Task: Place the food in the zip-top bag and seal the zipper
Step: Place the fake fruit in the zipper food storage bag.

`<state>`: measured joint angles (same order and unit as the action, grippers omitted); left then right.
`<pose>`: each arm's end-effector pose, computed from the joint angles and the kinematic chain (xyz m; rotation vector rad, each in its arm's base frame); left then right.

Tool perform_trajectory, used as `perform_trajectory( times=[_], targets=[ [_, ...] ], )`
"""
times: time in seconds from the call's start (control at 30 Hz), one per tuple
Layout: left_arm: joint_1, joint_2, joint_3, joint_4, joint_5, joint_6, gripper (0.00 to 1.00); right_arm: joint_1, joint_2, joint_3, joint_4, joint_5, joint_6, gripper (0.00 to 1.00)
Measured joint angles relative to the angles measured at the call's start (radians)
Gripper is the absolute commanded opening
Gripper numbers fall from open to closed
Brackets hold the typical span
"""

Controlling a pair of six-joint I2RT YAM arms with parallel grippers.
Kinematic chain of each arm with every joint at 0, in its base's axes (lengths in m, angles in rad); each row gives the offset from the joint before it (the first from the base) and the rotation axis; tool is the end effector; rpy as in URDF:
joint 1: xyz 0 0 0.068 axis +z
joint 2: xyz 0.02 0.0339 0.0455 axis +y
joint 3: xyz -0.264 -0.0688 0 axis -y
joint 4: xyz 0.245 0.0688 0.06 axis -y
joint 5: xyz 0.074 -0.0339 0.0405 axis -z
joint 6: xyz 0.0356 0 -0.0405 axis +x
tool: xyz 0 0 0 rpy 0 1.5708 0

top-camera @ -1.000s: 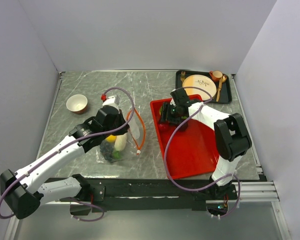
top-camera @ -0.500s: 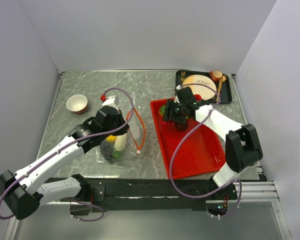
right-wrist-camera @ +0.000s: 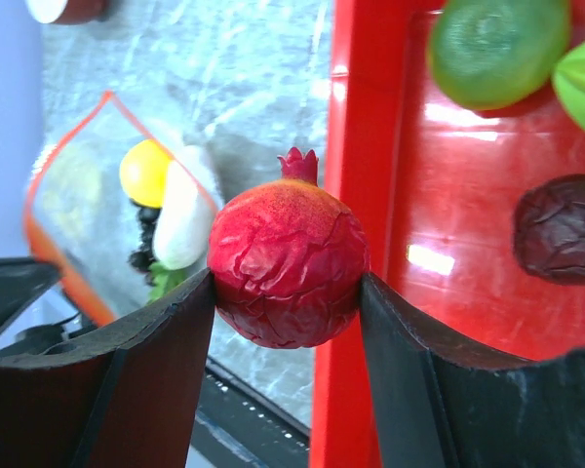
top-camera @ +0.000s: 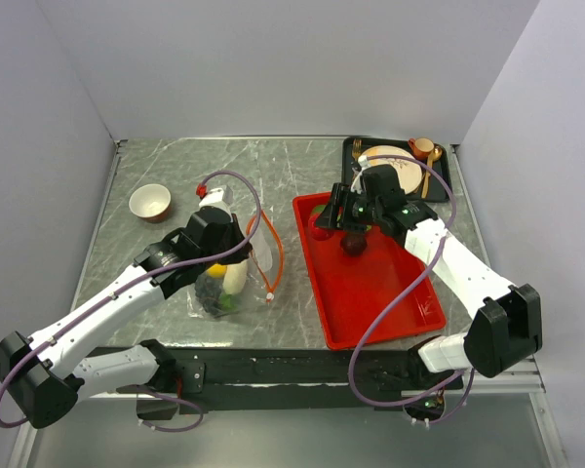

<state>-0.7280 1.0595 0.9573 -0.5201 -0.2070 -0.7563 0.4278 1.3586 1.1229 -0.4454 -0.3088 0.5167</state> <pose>0.1759 -0.1470 0.3150 -0.1512 2.2398 -0.6061 0.2689 0.1345 0.3048 -0.0698 2.3549 0.8351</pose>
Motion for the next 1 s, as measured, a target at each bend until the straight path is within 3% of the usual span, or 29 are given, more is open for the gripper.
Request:
perform_trajectory(
  times=[0.47,1.0],
  targets=[
    [0.0,0.009,0.0,0.0,0.002,0.0,0.01,0.121,0.011,0.019,0.011,-0.081,0.029,0.4],
    [0.0,0.012,0.0,0.0,0.008,0.0,0.01,0.287,0.193,0.122,0.035,-0.102,0.048,0.47]
  ],
)
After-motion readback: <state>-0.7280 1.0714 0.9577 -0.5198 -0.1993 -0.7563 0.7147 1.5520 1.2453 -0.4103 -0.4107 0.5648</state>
